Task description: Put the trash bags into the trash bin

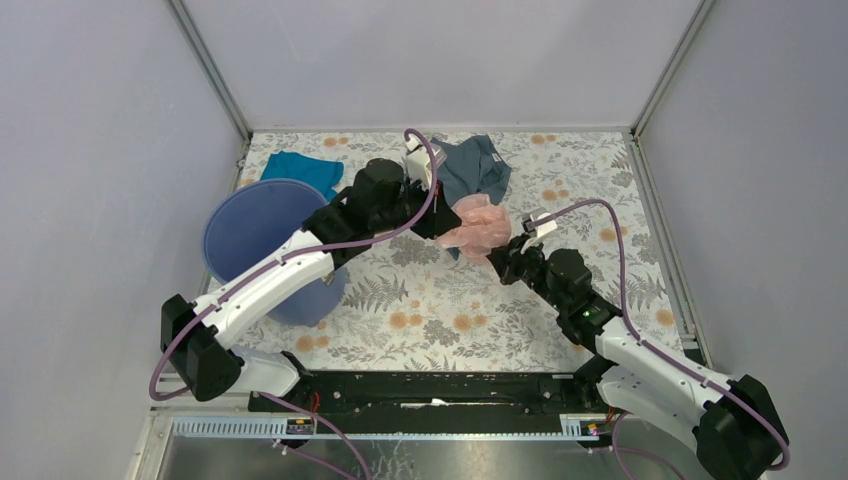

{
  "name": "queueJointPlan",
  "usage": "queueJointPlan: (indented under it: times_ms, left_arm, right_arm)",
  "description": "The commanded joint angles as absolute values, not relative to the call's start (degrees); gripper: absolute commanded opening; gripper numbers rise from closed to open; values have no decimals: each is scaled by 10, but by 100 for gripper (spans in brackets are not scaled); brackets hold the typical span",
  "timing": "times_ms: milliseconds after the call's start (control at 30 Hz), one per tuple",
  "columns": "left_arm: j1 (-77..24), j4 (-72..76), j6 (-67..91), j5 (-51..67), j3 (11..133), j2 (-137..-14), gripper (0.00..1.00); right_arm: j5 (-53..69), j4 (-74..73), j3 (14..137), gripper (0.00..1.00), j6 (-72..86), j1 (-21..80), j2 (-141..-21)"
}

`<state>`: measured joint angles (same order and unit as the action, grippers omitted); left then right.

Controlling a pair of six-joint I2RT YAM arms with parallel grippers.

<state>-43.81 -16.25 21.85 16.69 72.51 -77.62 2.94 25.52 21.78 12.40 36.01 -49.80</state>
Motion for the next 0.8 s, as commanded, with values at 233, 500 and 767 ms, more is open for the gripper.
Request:
queueJointPlan:
  times_ms: [233,500,767]
  left_arm:
    - [-436,-134,193,112,728,-722,90]
    - [-436,-85,188,202,702,-711,97]
    - [-466,-124,176,258,736,-768,90]
  right_arm:
    - [107,39,292,0,297,329,-547]
    - [574,144,343,0,461,163,-700]
    - [521,-19,451,9,374,135,-661]
